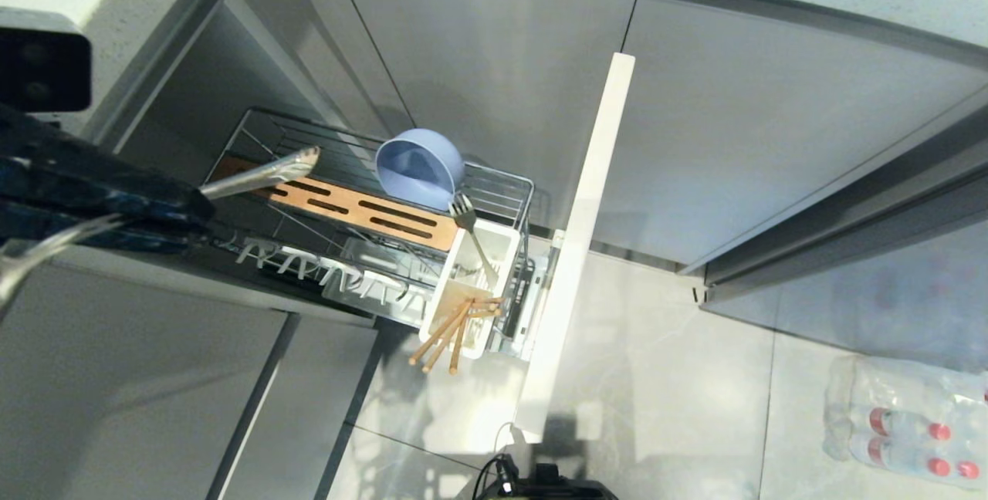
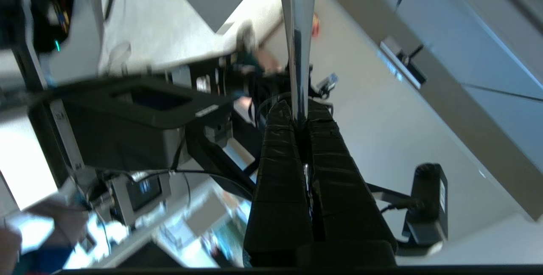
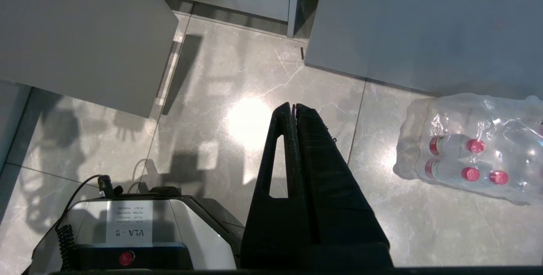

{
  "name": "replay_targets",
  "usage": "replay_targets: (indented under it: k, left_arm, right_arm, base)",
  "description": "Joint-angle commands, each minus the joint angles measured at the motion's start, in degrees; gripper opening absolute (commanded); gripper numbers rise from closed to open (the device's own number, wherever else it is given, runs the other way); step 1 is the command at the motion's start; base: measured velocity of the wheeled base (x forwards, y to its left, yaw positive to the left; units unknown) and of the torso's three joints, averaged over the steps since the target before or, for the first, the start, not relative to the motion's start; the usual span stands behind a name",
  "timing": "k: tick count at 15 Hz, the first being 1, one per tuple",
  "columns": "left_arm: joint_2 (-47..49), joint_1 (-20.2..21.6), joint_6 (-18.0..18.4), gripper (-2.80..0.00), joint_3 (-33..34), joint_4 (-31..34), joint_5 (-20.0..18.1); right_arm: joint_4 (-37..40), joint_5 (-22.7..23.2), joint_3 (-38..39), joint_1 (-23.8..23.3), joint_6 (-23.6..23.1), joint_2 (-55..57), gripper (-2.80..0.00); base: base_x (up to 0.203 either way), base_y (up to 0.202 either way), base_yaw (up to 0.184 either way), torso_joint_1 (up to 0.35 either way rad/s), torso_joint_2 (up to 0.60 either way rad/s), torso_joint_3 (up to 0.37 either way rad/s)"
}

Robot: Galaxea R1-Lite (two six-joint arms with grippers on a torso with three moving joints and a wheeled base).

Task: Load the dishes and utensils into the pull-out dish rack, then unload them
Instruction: Pick up the spoon and place it in the cupboard

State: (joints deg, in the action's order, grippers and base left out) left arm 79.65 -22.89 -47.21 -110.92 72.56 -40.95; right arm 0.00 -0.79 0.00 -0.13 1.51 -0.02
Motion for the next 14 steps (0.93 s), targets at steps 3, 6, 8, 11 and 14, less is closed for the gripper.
replay_targets:
  k: [3,6,8,11,14]
  left_arm:
    - [7.7,-1.1,-0.1,-2.80,0.3,0.7,-0.8]
    - [12.6,-4.5,-0.2,-2.80,0.0,0.4,0.6]
    - [16.3,-6.4,-0.2,-2.80,0.4,1.2,3.0]
    - [21.3,-6.8,-0.2,-2.80,0.7,1.2,4.0]
    - [25.4,-6.4,-0.1,-2.80,0.6,-0.1,4.3]
  right_arm:
    - [0.0,0.0,0.0,0.0,0.1,0.0,-2.80]
    - [0.0,0.0,0.0,0.0,0.0,0.0,-2.80]
    - [0.0,0.0,0.0,0.0,0.0,0.0,-2.80]
    - [0.0,0.0,0.0,0.0,0.0,0.0,-2.80]
    - [0.0,0.0,0.0,0.0,0.0,0.0,-2.80]
  base:
    - [0.000,0.000,0.000,0.000,0.00,0.000]
    - [0.000,0.000,0.000,0.000,0.00,0.000]
    - [0.000,0.000,0.000,0.000,0.00,0.000]
    - [0.000,0.000,0.000,0.000,0.00,0.000]
    - [0.000,0.000,0.000,0.000,0.00,0.000]
